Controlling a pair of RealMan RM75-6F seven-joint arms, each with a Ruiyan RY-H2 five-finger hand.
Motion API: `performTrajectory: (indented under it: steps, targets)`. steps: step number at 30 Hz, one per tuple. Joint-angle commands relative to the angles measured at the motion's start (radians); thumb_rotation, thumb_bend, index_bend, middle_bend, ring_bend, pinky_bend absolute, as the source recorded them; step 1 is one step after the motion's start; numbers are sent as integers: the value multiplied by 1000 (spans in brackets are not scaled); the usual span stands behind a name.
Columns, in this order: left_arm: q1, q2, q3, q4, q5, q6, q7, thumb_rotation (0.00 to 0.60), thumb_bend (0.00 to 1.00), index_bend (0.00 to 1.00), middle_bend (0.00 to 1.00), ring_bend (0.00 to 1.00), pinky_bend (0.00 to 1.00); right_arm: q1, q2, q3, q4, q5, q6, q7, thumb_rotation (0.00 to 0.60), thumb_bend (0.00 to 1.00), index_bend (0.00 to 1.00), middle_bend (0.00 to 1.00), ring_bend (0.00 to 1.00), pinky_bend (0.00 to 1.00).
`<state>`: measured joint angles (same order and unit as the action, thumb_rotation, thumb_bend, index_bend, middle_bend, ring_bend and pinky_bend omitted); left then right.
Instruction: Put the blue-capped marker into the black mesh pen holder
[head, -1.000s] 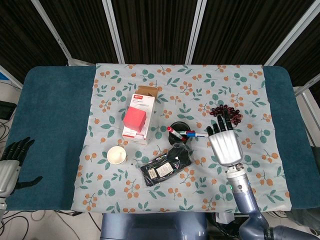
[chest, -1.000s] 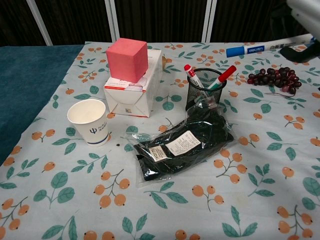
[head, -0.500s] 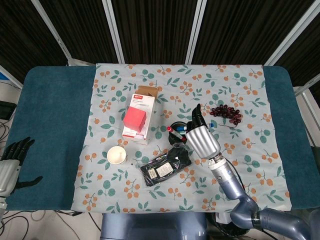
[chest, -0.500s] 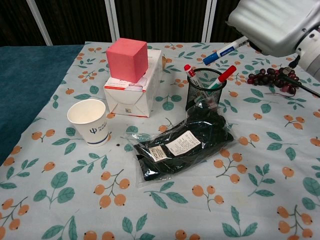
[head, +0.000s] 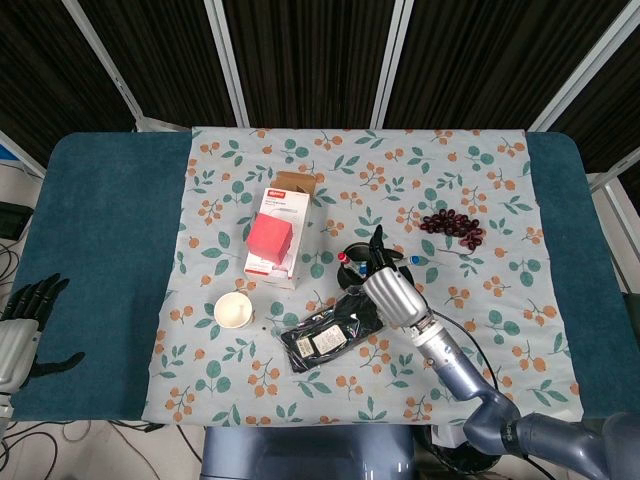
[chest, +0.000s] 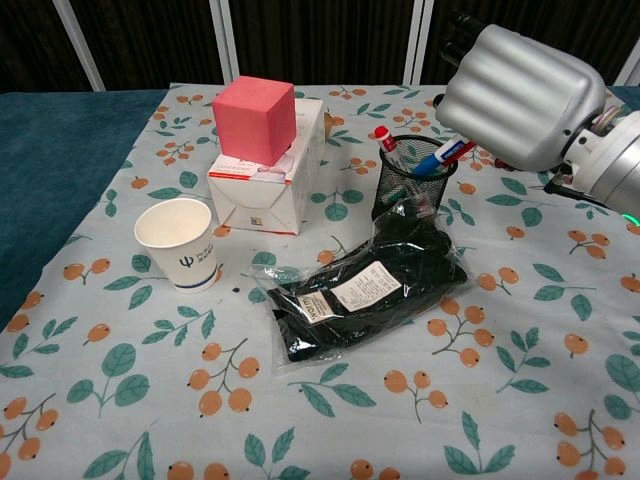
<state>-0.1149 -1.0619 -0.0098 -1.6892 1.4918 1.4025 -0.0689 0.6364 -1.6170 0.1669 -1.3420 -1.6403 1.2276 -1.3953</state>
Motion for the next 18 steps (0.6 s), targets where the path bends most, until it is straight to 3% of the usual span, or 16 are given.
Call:
performTrajectory:
  steps: [1, 4, 8, 14, 18]
  targets:
    - [0, -1, 0, 1, 0, 1, 0, 600, 49, 0, 0, 0, 0, 1, -1, -6, 4, -6, -1, -2, 600, 499, 687, 570, 249, 178]
    - [0, -1, 0, 1, 0, 1, 1, 600, 50, 0, 0, 0, 0, 2, -6, -10, 5, -7, 0, 0, 600, 432, 675, 527, 247, 178]
    - [0, -2, -1, 0, -2, 1, 3, 600, 50, 0, 0, 0, 0, 4, -14, -16, 6, -15, 3, 4, 600, 359, 586, 441, 220, 178]
    - [0, -3, -1, 0, -4, 1, 6, 600, 50, 0, 0, 0, 0, 12, -29, -20, 12, -35, 15, 22, 600, 314, 454, 336, 174, 178]
    - [0, -2, -2, -1, -5, 1, 6, 600, 50, 0, 0, 0, 0, 15, -42, -21, 22, -47, 26, 27, 600, 305, 431, 318, 171, 177]
